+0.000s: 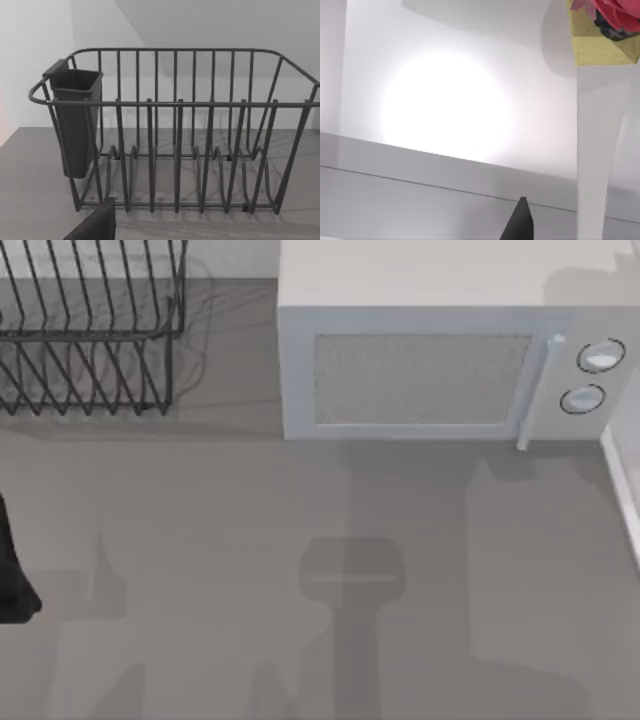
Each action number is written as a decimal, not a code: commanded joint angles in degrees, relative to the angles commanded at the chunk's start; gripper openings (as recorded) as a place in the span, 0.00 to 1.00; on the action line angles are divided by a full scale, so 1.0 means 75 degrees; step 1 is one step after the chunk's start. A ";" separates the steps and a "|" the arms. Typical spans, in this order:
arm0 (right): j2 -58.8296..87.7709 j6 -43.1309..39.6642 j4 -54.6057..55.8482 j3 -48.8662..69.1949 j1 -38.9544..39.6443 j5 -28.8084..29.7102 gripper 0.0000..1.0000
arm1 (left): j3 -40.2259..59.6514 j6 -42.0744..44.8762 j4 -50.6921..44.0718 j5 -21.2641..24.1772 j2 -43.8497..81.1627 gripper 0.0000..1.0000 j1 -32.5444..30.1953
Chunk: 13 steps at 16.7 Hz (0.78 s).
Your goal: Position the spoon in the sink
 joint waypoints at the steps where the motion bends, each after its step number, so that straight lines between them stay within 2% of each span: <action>1: 0.0350 0.0134 -0.0135 0.0481 0.0101 0.0007 0.00 | 0.0000 0.0000 0.0000 0.0000 0.0000 1.00 0.0000; 5: 0.1181 0.0511 -0.0432 0.1606 0.0366 0.0029 0.00 | 0.0000 0.0000 0.0000 0.0000 0.0000 1.00 0.0000; 13: 0.1501 0.0554 -0.0577 0.1972 0.0338 0.0039 0.00 | 0.0000 0.0000 0.0000 0.0000 0.0000 1.00 0.0000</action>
